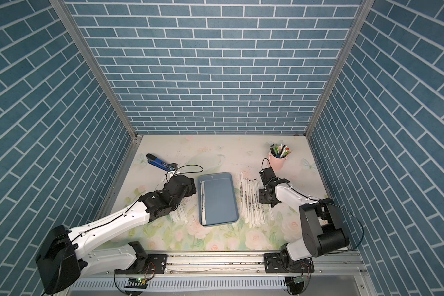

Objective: Put the straws into the storage box
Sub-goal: Pick up the straw from the center of the board.

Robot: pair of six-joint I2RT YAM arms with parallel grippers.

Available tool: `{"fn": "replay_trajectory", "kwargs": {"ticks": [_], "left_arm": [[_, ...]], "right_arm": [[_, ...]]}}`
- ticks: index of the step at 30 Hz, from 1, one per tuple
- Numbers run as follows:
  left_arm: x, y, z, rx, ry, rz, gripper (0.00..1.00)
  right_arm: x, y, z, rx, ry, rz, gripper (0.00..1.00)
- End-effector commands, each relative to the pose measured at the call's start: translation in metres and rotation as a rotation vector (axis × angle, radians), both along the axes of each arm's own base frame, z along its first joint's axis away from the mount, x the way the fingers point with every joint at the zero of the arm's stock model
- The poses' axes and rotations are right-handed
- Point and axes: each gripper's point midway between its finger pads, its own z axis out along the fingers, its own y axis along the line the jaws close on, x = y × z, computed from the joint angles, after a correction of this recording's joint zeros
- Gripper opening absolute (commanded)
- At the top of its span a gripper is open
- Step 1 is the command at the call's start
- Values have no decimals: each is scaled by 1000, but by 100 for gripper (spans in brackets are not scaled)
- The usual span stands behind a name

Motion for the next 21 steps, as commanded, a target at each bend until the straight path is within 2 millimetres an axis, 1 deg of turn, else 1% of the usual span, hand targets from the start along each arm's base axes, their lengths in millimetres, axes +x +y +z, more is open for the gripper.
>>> {"fn": "replay_trajectory", "kwargs": {"ticks": [1,2,6,9,12,17,19,20,21], "left_arm": [[3,-4,-2,-16,2,-4,82],[3,-5,-4,-11,7,-8,82],[6,-10,-6,-9,18,-20,81],[7,-13,-8,-13,20,-24,81],[8,-14,-8,-15,20,-23,81],[8,-13,-12,-9,33,-10,80],[8,-11,-12,-8,42,3,80],[8,-9,-12,-12,46,12,80],[8,-5,-14,-15,57,24,79]], "right_arm": [[0,-6,-11,-10,16,1,30],[-1,-7,-14,-7,19,-5,29],[-3,-9,-20,-4,30,-15,17],[-1,-13,-17,-26,21,-15,10],[5,-11,-5,-23,-1,-10,7],[15,-4,22,-18,-44,9,2],[17,7,38,-1,-64,28,2],[17,15,45,16,-74,42,2],[16,28,54,37,-84,58,2]]}}
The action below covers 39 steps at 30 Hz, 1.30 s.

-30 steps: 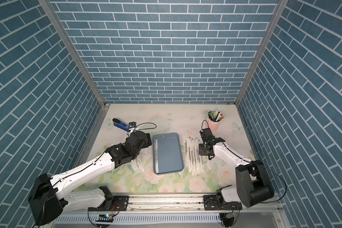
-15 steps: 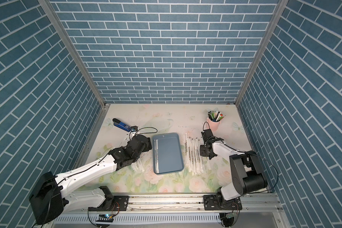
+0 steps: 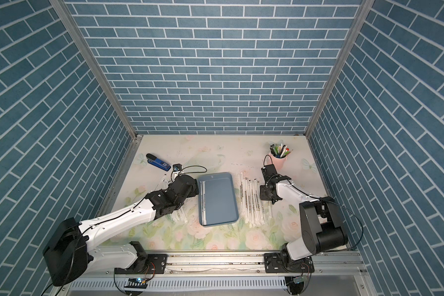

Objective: Put the straws into the storage box
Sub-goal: Pick up the straw from the center of the board, then place the straw in the storage box.

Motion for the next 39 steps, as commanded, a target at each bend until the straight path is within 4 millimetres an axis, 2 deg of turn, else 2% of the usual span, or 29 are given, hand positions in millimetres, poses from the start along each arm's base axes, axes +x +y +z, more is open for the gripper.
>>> {"fn": "replay_trajectory", "kwargs": {"ticks": [1,4,8,12,15,21,29,39], "left_arm": [[3,10,3,-18,23,51,78],[2,27,-2,-40,60,102,76],[-2,41,2,-76,53,136,76],[-8,49,4,-86,47,144,76],[-13,52,4,-93,48,144,76],[-19,56,7,-121,33,143,76],[-23,55,1,-147,40,134,76],[-22,53,-4,-145,50,130,76]], "right_arm": [[-4,35,38,45,-42,62,2],[-13,90,65,151,-101,86,0],[-23,168,90,330,-195,71,0],[-28,225,87,403,-251,60,0],[-35,252,71,405,-240,74,0],[-57,283,19,381,-109,136,0],[-62,291,-6,364,-47,145,1],[-66,300,-14,382,-6,157,4]]}}
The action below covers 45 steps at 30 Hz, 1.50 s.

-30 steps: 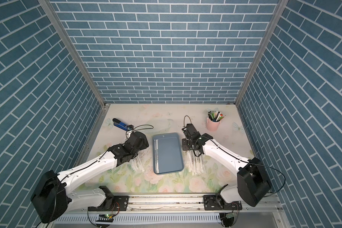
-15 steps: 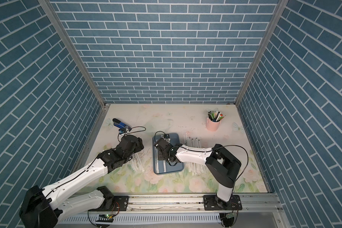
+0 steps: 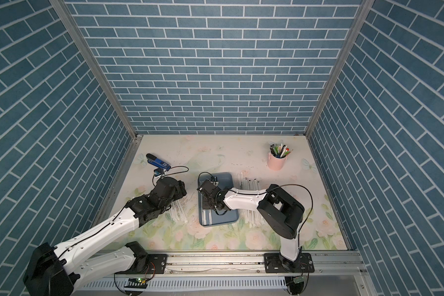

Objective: Put the straws into the storage box
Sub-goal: Place the straw in the storage box.

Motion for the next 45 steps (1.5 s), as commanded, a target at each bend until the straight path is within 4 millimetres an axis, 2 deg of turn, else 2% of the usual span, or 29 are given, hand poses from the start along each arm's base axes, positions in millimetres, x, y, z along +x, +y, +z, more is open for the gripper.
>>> {"fn": "replay_trajectory", "kwargs": {"ticks": [1,17,23,26,28,31,35,39,41,43,45], "left_arm": [[-1,1,-7,7,16,1,76],[-1,0,-9,5,31,3,72],[-1,0,-9,6,32,4,71],[-2,3,-11,24,42,6,69],[-4,8,-14,50,57,17,67],[-5,29,-22,79,94,64,61],[-4,65,-35,39,141,129,53],[-4,108,-43,51,178,237,51],[-1,117,-47,38,190,250,49],[3,115,-50,32,202,238,48],[6,108,-55,14,220,214,45]], "right_arm": [[0,11,-1,24,21,-4,4],[2,10,-10,54,58,-32,12],[3,8,-3,57,44,-34,16],[6,7,8,64,23,-31,20],[8,6,19,67,0,-21,23],[13,1,39,70,-42,-6,29],[26,-11,71,54,-123,26,40],[44,-33,93,15,-201,13,41],[49,-39,99,11,-217,13,41],[51,-40,101,13,-226,33,41],[47,-33,95,22,-213,78,35]]}}
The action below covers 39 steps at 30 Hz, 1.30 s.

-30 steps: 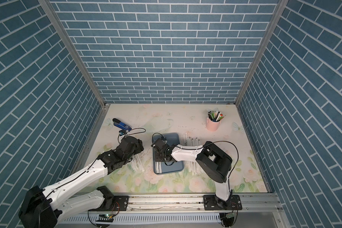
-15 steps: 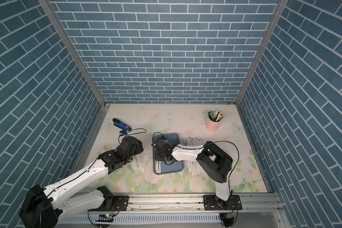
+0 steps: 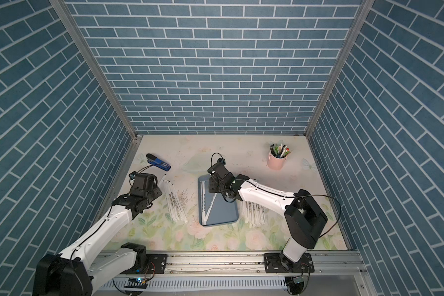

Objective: Put the straws into the storage box
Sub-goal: Place the straw in the storage box, then adjust the straw in the storage box.

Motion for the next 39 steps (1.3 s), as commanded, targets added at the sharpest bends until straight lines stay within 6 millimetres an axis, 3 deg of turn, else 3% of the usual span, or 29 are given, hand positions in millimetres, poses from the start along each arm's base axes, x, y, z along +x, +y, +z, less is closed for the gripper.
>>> {"fn": "replay_trajectory", "kwargs": {"ticks": [1,4,8,12,19,32,39], "left_arm": [[2,-12,-8,-27,35,-70,45],[3,-23,0,-26,16,-97,46],[7,-52,11,-49,-11,-167,47],[5,-81,2,-79,-10,-226,48],[5,-111,-9,-90,9,-298,50],[5,-114,-14,-89,5,-310,51],[3,-113,-13,-89,1,-309,51]], "right_arm": [[-8,1,-10,-59,5,89,33],[-18,8,-27,-29,81,99,33],[-29,3,-51,-49,158,44,40],[-24,5,-67,-85,163,16,42],[-20,10,-91,-119,189,8,38],[-17,17,-107,-152,202,27,24],[-25,16,-112,-170,219,54,15]]}}
